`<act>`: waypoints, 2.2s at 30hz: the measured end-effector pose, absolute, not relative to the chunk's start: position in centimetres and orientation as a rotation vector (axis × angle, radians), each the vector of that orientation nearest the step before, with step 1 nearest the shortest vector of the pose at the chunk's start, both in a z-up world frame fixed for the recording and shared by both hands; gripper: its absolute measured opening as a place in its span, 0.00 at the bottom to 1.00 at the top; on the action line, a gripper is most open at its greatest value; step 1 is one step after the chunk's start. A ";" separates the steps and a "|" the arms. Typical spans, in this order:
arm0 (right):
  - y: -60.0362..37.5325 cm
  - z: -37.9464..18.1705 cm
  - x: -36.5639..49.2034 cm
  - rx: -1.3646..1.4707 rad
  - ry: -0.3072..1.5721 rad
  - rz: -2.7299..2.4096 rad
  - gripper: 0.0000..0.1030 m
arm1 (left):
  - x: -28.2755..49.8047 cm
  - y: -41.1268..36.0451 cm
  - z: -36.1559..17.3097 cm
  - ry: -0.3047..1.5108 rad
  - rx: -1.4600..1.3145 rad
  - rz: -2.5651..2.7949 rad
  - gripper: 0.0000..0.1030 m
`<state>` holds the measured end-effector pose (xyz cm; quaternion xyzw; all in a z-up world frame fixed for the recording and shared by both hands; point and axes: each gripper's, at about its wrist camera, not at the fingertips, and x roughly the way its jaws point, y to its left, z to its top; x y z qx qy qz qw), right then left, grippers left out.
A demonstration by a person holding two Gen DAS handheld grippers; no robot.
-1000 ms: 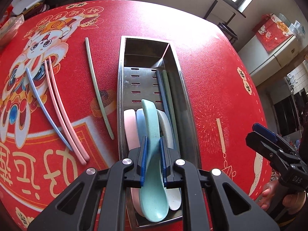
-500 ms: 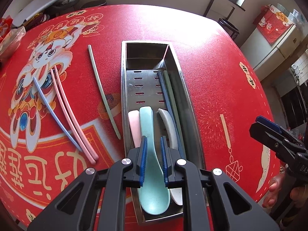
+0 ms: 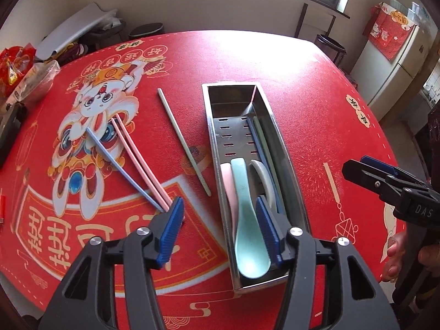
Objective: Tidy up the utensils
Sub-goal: 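Move the left tool to the light-blue chopstick and close on it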
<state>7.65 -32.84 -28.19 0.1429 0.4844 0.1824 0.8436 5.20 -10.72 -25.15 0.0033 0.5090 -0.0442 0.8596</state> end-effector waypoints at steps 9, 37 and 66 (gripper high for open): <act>-29.3 -28.1 7.9 0.283 1.023 0.404 0.85 | 3.1 -5.8 -24.7 1.062 -0.027 0.039 0.89; -12.4 -27.5 10.3 0.065 1.170 0.403 0.85 | 2.8 13.4 -26.4 1.055 -0.298 0.167 0.90; -19.5 -27.0 7.3 0.206 1.119 0.167 0.85 | 16.3 6.3 -33.6 1.155 -0.042 0.091 0.64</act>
